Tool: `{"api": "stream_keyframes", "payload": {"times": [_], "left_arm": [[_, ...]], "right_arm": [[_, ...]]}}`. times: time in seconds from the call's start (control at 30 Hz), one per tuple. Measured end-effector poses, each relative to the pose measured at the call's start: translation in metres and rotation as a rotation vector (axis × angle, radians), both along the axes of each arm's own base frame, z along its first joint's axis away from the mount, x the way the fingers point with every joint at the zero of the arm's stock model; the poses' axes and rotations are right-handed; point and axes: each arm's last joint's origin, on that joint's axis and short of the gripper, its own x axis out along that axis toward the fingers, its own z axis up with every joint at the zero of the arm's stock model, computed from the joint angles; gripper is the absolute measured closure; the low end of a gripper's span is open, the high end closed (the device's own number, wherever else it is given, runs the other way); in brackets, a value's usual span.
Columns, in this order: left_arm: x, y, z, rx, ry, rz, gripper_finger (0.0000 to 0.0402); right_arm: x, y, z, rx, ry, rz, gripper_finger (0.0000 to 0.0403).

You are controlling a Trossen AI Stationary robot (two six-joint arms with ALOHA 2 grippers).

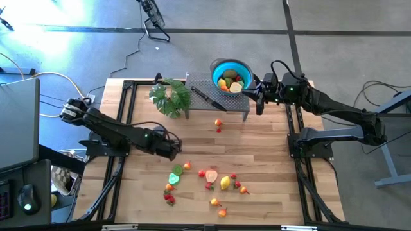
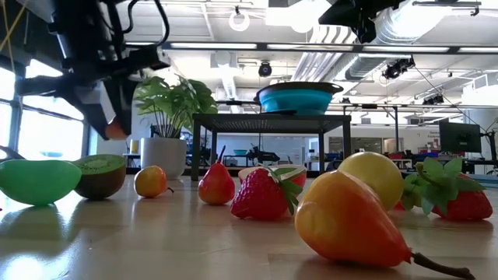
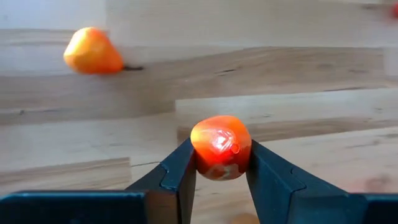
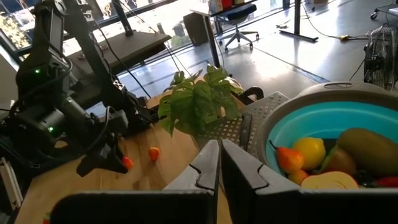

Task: Pick & Place Fruit
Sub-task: Put the yellow pear in the blue bowl on the shelf

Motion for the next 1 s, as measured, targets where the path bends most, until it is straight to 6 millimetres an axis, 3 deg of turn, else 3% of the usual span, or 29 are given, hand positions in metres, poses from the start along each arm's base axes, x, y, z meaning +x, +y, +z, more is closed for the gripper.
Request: {"api": "stream_keyframes", "payload": {"times": [0.53, 1.0], "left_arm": [[0.011, -0.003, 0.025, 0.048, -0.058, -0.117, 0.0286], [-0.013, 0.004, 0.062, 0.075, -0.174, -0.252, 0.0286]], "right_arm": [[0.000, 0.000, 0.000, 0.001, -0.002, 0.000, 0.0394], [0.001, 0.000, 0.003, -0.007, -0.027, 0.014, 0.0394]]}}
